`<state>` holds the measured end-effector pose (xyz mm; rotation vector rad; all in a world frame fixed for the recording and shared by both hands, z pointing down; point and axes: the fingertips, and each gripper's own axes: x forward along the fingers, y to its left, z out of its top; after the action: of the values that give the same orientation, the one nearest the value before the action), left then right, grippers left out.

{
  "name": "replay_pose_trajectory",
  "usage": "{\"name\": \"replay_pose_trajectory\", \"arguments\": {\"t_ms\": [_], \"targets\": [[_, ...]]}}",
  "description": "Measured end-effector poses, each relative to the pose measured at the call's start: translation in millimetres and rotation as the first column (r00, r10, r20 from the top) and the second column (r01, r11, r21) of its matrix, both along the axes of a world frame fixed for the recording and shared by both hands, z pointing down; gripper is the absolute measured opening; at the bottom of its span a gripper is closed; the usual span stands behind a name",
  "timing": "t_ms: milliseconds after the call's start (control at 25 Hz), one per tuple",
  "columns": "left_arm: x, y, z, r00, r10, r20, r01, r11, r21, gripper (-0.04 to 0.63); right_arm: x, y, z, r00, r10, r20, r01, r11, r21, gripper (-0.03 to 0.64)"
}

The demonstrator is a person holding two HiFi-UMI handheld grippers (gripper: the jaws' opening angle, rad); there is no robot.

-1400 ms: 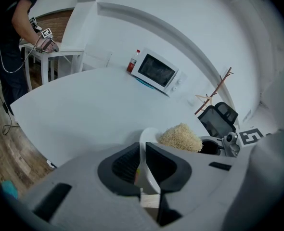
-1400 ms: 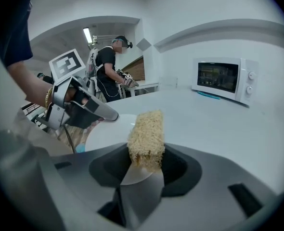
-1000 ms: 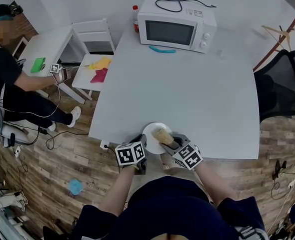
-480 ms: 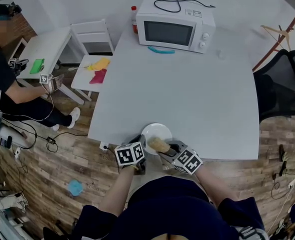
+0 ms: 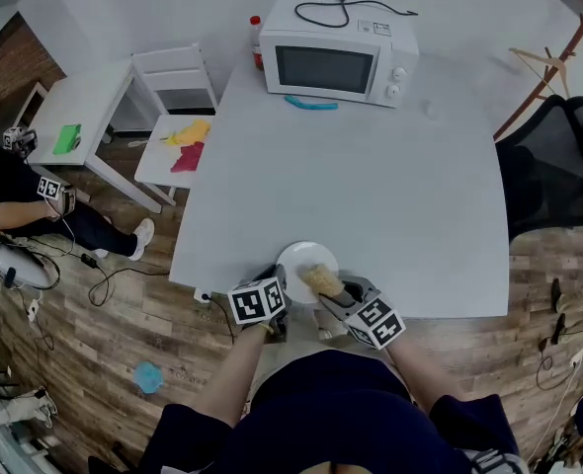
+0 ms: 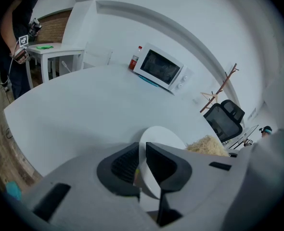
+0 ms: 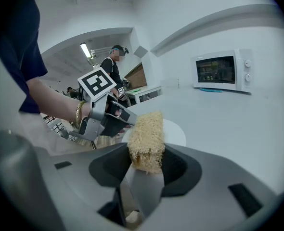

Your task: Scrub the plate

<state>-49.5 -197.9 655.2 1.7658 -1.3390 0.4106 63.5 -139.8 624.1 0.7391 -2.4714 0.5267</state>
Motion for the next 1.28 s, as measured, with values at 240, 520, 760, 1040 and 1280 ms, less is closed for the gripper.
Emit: {"name": "replay_pose_trajectory", "arguments": {"t_ms": [240,520,760,1040,1280], "targets": [[2.7,-13.4,8.8,0.999,0.008,0.037,-0.007,1.0,-0.026,0.048,17.2,-7.6,-4.8,0.997,0.079,0.009,-0.079,0.997,-0.001,0.176],[5.9,-22.9,10.3,0.996,0.03,0.08,-0.03,1.0,-0.009,0.054,30.4,-5.7,-5.6,0.993,0.115,0.007,-0.115,0.993,0.002,0.176],[6.1,-22.8,6.6,0.995,0.019,0.094,-0.022,1.0,0.022,0.054,37.3,3.7,-9.7,0.993,0.115,0.01,-0.115,0.993,0.007,0.176],[0.7,-2.5,-4.9,0.994,-0.046,0.102,0.039,0.997,0.074,0.161,48.5,26.9,-15.3,0.992,0.126,0.03,-0.126,0.992,0.009,0.176],[6.8,39.7,-33.4,0.996,-0.066,0.062,0.057,0.989,0.137,0.145,51.3,33.7,-21.7,0.976,0.203,0.084,-0.204,0.979,-0.002,0.176]]}}
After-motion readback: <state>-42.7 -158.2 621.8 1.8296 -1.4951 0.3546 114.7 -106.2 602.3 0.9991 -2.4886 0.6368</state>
